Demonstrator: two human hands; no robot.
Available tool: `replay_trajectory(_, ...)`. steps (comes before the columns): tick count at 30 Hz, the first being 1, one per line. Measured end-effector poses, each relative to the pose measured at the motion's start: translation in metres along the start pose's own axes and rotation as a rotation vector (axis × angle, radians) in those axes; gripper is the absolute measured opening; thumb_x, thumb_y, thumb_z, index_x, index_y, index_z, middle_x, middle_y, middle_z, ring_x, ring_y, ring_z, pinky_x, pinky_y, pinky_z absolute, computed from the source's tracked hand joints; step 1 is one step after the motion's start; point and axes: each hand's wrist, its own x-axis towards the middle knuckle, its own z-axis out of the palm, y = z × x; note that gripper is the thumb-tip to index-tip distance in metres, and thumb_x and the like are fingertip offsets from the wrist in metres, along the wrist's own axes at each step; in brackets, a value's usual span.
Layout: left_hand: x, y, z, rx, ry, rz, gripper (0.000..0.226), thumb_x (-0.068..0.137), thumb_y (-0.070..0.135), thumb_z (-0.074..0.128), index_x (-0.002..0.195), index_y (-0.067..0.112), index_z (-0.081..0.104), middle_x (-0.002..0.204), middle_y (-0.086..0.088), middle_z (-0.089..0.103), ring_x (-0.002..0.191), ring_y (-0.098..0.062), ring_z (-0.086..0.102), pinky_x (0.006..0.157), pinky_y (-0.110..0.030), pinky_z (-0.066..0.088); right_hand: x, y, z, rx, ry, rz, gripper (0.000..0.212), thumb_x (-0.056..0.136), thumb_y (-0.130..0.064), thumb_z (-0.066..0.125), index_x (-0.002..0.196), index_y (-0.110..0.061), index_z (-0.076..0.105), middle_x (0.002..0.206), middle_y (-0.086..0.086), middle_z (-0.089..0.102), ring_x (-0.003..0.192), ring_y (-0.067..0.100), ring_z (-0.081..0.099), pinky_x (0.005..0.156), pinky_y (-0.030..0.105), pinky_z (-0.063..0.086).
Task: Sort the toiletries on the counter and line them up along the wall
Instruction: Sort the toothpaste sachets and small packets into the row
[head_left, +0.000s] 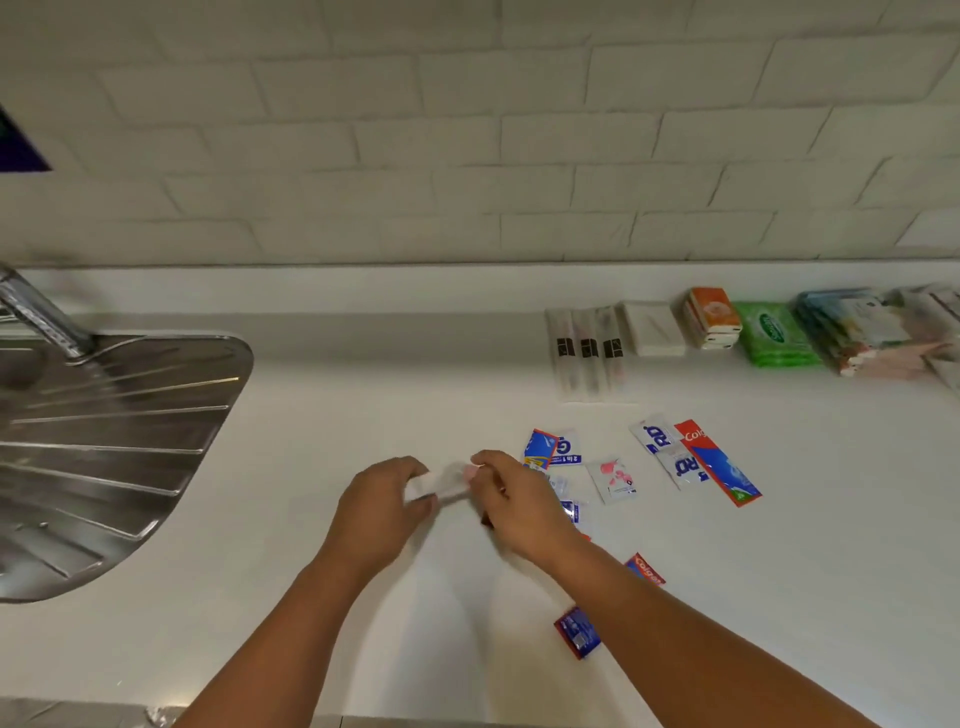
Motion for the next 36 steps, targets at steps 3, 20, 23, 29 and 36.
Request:
replay_trajectory(3, 0.007, 0.007, -0.004, -0.022, 0.117, 0.186, 0.028, 0.075, 0.005, 0.078, 0.081, 0.029, 0.063, 0.083, 0.020, 0.061, 0.081, -0.005, 0.051, 0.070, -0.029, 0.043, 0.008, -0.009, -0.013, 0.354, -0.052, 0.267, 0.053, 0.095, -0.061, 0.041, 0.102, -0.015, 0.068, 0.087, 0.002, 0.074, 0.073, 0.025, 0.068, 0.072, 0.035, 0.056)
replay_trajectory(20, 0.081, 0.138, 0.049, 0.207, -0.209, 0.420, 0.031, 0.098, 0.038, 0.059, 0.129, 0.038, 0.063, 0.128, 0.020, 0.059, 0.116, -0.004, 0.047, 0.098, -0.025, 0.039, 0.014, 0.032, -0.179, -0.328, -0.133, 0.000, 0.021, 0.093, -0.026, 0.062, 0.113, -0.024, 0.070, 0.112, -0.008, 0.068, 0.090, 0.005, 0.056, 0.082, 0.020, 0.044)
replay_trajectory(23, 0.099, 0.162, 0.067, 0.291, -0.231, 0.436, 0.021, 0.099, 0.034, 0.058, 0.115, 0.034, 0.072, 0.107, 0.011, 0.070, 0.099, -0.009, 0.055, 0.081, -0.023, 0.039, 0.023, 0.043, -0.215, -0.331, -0.085, -0.030, 0.018, 0.090, -0.024, 0.065, 0.105, -0.029, 0.072, 0.095, -0.012, 0.068, 0.080, 0.001, 0.056, 0.074, 0.013, 0.041)
replay_trajectory(29, 0.136, 0.203, 0.102, -0.220, -0.124, 0.109, 0.008, 0.087, 0.022, 0.076, 0.082, 0.028, 0.078, 0.068, 0.014, 0.068, 0.058, 0.002, 0.056, 0.063, -0.016, 0.043, 0.055, 0.074, -0.279, 0.210, 0.291, 0.078, 0.027, 0.078, -0.019, 0.080, 0.101, -0.025, 0.068, 0.084, -0.003, 0.065, 0.075, 0.012, 0.064, 0.069, 0.026, 0.054)
replay_trajectory(36, 0.187, 0.246, 0.150, -0.652, -0.027, -0.275, 0.013, 0.085, 0.018, 0.079, 0.083, 0.008, 0.072, 0.054, 0.006, 0.062, 0.044, -0.005, 0.050, 0.049, -0.017, 0.043, 0.088, 0.096, -0.291, 0.391, 0.246, 0.276, 0.012, 0.089, -0.010, 0.068, 0.093, 0.000, 0.066, 0.080, 0.024, 0.070, 0.061, 0.027, 0.066, 0.066, 0.050, 0.058)
